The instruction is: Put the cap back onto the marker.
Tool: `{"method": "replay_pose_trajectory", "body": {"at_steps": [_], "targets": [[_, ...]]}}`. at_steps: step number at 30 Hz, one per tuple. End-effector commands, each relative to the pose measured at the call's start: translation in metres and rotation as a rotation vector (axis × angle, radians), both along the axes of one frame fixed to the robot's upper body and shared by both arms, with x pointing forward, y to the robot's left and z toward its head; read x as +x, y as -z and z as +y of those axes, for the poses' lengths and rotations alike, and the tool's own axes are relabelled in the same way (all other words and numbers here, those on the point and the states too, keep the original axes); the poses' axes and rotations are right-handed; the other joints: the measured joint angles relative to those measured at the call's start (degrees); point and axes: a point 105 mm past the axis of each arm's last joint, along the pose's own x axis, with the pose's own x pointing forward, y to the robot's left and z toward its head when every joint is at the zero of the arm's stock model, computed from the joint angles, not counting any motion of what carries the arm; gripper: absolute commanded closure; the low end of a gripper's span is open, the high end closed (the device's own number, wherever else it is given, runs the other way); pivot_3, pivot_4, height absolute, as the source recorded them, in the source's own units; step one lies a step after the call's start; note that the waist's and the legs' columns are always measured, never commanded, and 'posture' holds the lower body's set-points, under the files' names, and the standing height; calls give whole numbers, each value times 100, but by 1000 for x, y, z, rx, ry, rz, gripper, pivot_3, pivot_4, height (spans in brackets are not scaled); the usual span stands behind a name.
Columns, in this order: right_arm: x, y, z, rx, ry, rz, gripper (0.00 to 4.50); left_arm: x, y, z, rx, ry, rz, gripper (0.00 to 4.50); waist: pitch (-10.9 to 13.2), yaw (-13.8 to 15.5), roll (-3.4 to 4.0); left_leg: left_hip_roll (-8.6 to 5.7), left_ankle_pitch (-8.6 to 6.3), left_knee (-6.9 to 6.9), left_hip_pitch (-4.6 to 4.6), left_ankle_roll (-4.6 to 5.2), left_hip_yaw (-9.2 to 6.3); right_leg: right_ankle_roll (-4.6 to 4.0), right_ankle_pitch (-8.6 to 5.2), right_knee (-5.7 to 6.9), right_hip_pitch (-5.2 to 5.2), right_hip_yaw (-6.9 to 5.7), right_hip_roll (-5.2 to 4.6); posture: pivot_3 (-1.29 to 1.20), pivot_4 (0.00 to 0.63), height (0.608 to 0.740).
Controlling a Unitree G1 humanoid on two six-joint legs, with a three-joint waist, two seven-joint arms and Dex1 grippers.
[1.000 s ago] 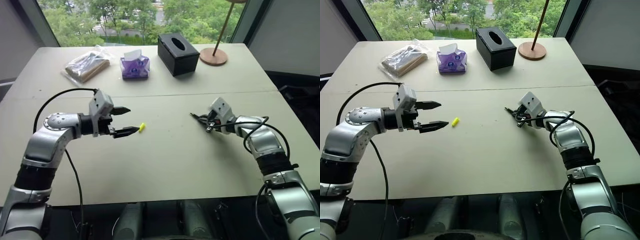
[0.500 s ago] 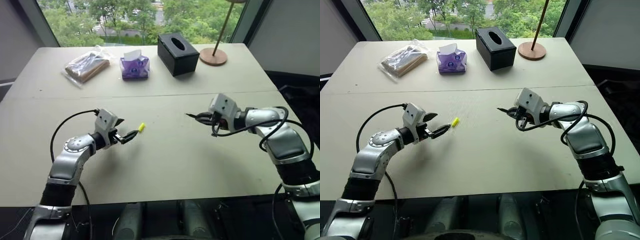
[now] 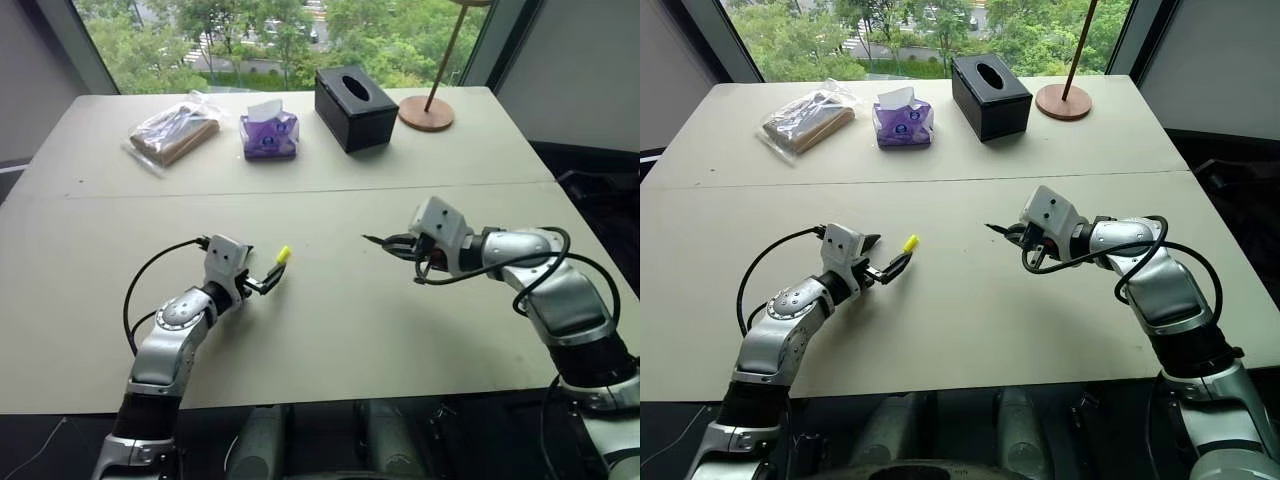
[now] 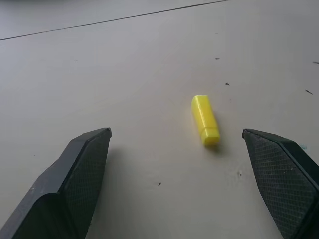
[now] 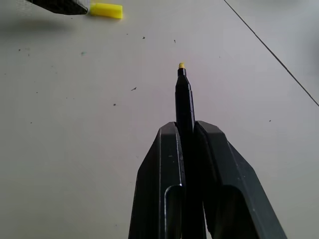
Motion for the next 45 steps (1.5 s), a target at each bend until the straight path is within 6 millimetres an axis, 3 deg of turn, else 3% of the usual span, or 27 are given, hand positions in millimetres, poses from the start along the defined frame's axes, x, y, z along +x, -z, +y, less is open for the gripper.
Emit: {"method": "replay_pose_trajectory", "body": {"at_steps": [1,12,24,27,34,40,45], "targets": [[-13,-22,0,12,-49,-38,4469,-2,-11,-9,37,40,-76,101,0,11,0,0,0,0,0,0,0,0,0,-1,0,0,0,0,150,740],[-33,-30,6,17,-90,-8,4469,-3,-1,-27,90,38,-121,101,0,111,0,2,-1,0,-2,-1,1,0,0,-9,1,0,-3,0,150,740],[-35,-31,5,27,-73,-1,4469,3,14,-38,103,10,-115,101,-5,129,3,-1,-1,1,-3,-1,1,0,0,-12,6,-1,-7,0,150,740],[-34,-30,4,31,-64,1,4500,2,19,-44,110,36,-107,951,-7,132,5,-3,-1,2,-3,-1,1,0,0,-13,9,-3,-9,0,150,740],[-33,-29,1,40,-48,8,4500,6,23,-43,118,32,-105,4473,-11,134,10,-5,-1,2,-1,-1,0,0,0,-15,12,-4,-11,0,150,740],[-31,-26,-4,44,-32,23,4500,13,11,-27,82,6,-104,4473,-12,125,10,-5,-1,1,-1,-2,0,1,0,-16,12,-4,-11,0,150,740],[-25,-26,-12,24,-42,18,4500,21,-39,14,73,102,-167,4473,-8,77,6,1,-1,-2,-3,-2,1,1,-1,-16,2,-6,-5,0,150,740]]}}
